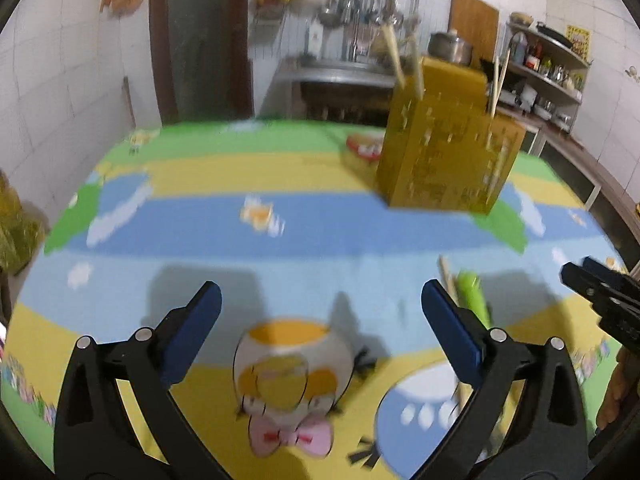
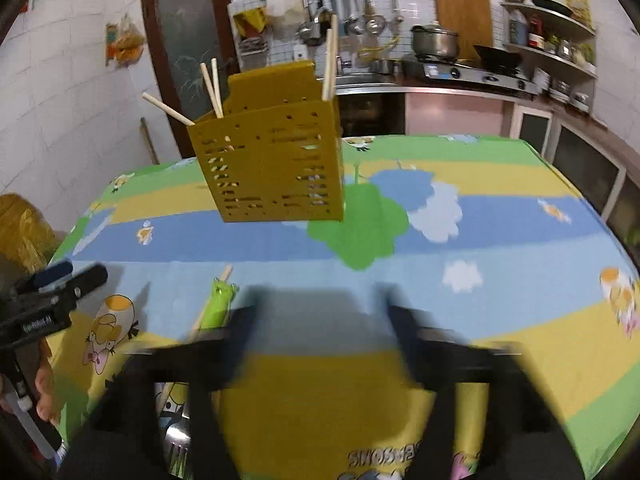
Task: Organize utensils
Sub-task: 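Move both tools back toward the loose chopsticks on the tablecloth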
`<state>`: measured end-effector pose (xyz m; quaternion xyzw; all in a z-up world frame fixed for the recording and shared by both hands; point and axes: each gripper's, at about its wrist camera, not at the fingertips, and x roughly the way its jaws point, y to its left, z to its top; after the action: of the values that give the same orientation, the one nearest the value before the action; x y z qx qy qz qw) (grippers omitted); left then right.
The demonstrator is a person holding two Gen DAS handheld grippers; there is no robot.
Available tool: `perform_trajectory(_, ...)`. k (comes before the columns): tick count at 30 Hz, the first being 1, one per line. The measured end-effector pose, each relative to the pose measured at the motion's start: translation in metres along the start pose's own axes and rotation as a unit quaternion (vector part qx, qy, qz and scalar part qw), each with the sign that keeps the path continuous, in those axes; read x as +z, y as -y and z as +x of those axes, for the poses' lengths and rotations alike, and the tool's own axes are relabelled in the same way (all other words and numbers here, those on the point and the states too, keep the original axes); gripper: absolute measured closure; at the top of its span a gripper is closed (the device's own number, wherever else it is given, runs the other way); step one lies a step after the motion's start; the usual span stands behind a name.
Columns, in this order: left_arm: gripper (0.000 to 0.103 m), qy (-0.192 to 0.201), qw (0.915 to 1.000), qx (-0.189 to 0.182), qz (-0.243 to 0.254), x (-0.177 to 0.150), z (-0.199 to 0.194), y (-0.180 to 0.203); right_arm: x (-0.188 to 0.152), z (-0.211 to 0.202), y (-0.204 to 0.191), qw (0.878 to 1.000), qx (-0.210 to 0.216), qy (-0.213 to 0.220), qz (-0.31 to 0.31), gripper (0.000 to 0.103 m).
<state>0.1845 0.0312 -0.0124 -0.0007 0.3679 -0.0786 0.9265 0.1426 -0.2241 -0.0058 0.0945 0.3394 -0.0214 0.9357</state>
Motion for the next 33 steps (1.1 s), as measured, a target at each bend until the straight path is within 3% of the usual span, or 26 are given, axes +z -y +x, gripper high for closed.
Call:
perform_trajectory(6,0.006,-0.021,0.9993,0.029,0.011,-0.022,0.008,-0.008,-0.015,0.000,-0.012,1.000,-0.020,-0.011,-0.008,0.031)
perform_trajectory(13,0.005,-0.028,0.9986,0.042,0.012,-0.022,0.009,-0.018,-0.018,0.010,-0.041,0.998,-0.012,-0.032,-0.044,0.031)
perform_trajectory(25,0.005,-0.047,0.9980,0.036,0.020,-0.034,0.021,-0.015,-0.032,0.043,-0.056,0.995,-0.010,-0.084,-0.061,0.035)
perform_trajectory(28,0.005,-0.050,0.9981,0.032,0.017,-0.034,0.022,-0.015,-0.032,0.047,-0.060,0.994,-0.007,-0.090,-0.065,0.045)
perform_trajectory(31,0.005,-0.052,0.9981,0.031,0.014,-0.034,0.022,-0.016,-0.030,0.049,-0.062,0.994,0.005,-0.094,-0.058,0.065)
perform_trajectory(33,0.005,-0.055,0.9979,0.030,0.013,-0.034,0.024,-0.016,-0.030,0.049,-0.064,0.994,0.004,-0.092,-0.057,0.084)
